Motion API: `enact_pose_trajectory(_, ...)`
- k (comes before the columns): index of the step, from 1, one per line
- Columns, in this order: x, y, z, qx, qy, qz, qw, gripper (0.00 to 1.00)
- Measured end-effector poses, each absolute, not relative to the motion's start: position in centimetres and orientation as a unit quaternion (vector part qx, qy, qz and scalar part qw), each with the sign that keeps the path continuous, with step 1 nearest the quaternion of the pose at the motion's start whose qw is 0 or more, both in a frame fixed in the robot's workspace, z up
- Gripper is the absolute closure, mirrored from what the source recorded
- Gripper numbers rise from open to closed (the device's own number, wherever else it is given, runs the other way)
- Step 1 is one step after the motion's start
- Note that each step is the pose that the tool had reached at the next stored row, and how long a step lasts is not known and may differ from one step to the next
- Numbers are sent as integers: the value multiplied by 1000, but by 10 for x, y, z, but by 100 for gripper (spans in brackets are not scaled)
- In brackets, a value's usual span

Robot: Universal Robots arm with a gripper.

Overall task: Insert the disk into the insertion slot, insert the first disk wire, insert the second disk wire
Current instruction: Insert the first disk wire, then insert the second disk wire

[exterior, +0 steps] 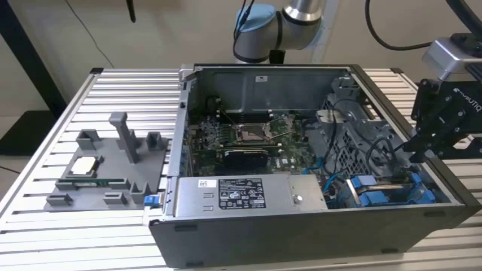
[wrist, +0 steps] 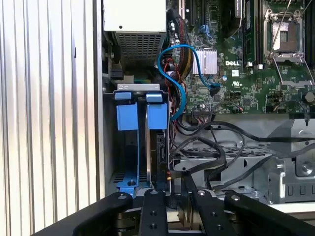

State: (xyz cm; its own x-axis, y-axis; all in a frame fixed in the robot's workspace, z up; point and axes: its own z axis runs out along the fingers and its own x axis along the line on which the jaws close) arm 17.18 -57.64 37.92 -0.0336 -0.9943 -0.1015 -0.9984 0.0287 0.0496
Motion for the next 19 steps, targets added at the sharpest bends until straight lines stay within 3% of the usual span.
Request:
enact_pose_trajectory(11, 176, -572, 380, -696, 716, 45, 41, 72)
enact_pose_trajectory(19, 187, -572, 380, -696, 716, 45, 44, 72)
